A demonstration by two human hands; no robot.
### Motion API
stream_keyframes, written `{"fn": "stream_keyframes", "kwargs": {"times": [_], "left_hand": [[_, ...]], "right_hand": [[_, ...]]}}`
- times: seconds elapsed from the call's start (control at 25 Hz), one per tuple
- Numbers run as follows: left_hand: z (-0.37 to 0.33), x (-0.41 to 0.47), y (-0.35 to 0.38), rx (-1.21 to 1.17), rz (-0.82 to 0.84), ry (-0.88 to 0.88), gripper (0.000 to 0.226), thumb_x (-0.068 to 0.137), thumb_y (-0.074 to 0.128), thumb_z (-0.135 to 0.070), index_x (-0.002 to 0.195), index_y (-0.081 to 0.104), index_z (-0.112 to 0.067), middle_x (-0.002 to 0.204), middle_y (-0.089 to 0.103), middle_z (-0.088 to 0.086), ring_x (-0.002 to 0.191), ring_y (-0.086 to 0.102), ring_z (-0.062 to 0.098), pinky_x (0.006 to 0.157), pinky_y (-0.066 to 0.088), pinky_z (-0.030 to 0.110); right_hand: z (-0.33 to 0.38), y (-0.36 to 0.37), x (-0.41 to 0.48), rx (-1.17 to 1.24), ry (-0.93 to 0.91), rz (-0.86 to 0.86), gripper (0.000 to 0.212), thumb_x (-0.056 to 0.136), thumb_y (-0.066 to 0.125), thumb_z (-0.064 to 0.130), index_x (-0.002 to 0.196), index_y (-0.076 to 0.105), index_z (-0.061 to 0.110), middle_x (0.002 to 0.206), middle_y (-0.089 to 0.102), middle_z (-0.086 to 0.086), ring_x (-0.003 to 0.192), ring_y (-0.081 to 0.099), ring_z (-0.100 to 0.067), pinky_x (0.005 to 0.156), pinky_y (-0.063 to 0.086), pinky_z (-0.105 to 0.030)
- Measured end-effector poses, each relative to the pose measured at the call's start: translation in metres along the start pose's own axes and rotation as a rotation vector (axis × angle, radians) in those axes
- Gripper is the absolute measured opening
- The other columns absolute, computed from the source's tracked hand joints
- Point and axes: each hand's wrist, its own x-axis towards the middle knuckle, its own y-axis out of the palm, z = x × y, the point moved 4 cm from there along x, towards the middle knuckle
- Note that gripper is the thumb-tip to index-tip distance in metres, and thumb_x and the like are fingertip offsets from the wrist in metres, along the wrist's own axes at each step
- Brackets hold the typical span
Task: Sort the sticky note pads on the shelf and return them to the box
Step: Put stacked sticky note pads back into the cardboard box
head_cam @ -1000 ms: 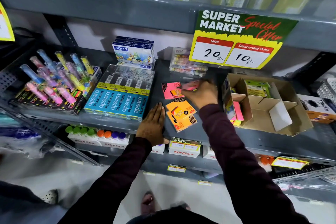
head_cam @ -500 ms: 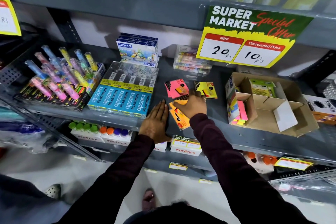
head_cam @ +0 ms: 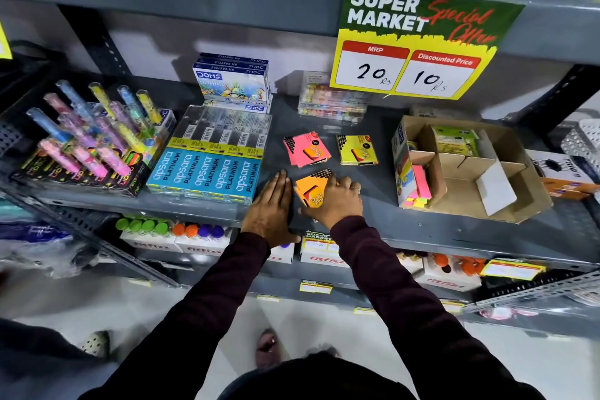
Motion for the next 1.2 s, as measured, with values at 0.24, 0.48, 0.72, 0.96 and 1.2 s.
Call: {"fn": "stream_keyframes", "kwargs": {"times": [0.24, 0.48, 0.72, 0.96, 1.2], "left_hand": [[0.001, 0.000, 0.001, -0.011, -0.003, 0.007, 0.128, 0.053, 0.078, -0.056, 0.142, 0.006, 0.004, 0.154, 0.006, 0.020, 0.142, 0.005, 0.028, 0.116, 0.005, 0.036], [0.004, 0.002, 0.008, -0.030, -0.023, 0.031, 0.130, 0.043, 0.085, -0.050, 0.138, 0.020, 0.010, 0.148, 0.023, 0.028, 0.137, 0.024, 0.038, 0.113, 0.017, 0.043], [0.005, 0.006, 0.016, 0.074, -0.026, 0.026, 0.131, 0.039, 0.085, -0.056, 0.135, 0.026, 0.010, 0.145, 0.030, 0.029, 0.134, 0.031, 0.038, 0.113, 0.011, 0.035], [0.002, 0.003, 0.011, 0.110, -0.031, 0.012, 0.132, 0.048, 0.078, -0.063, 0.140, 0.013, 0.006, 0.152, 0.015, 0.023, 0.141, 0.014, 0.031, 0.114, 0.011, 0.037], [0.003, 0.003, 0.011, 0.127, -0.021, 0.018, 0.134, 0.048, 0.076, -0.066, 0.141, 0.010, 0.006, 0.152, 0.013, 0.023, 0.141, 0.012, 0.031, 0.114, 0.008, 0.036]], "right_hand": [[-0.013, -0.016, -0.007, 0.044, 0.026, -0.046, 0.091, 0.064, 0.075, 0.054, 0.131, 0.042, 0.001, 0.133, 0.048, -0.022, 0.125, 0.043, -0.039, 0.106, 0.038, -0.042], [-0.079, -0.076, -0.025, 0.244, 0.118, -0.315, 0.086, 0.056, 0.070, 0.063, 0.118, 0.057, 0.004, 0.115, 0.066, -0.017, 0.113, 0.057, -0.032, 0.096, 0.044, -0.038], [-0.209, -0.114, -0.023, 0.426, 0.609, -0.502, 0.078, 0.067, 0.076, 0.050, 0.119, 0.055, -0.004, 0.123, 0.060, -0.030, 0.118, 0.055, -0.040, 0.101, 0.042, -0.045], [-0.217, -0.073, 0.020, 0.563, 0.546, -0.321, 0.067, 0.080, 0.068, 0.044, 0.129, 0.052, 0.002, 0.131, 0.059, -0.022, 0.122, 0.055, -0.036, 0.102, 0.045, -0.042], [-0.220, -0.035, 0.024, 0.297, 0.534, -0.309, 0.047, 0.093, 0.051, 0.033, 0.134, 0.049, 0.011, 0.142, 0.040, -0.027, 0.135, 0.031, -0.043, 0.113, 0.026, -0.045]]}}
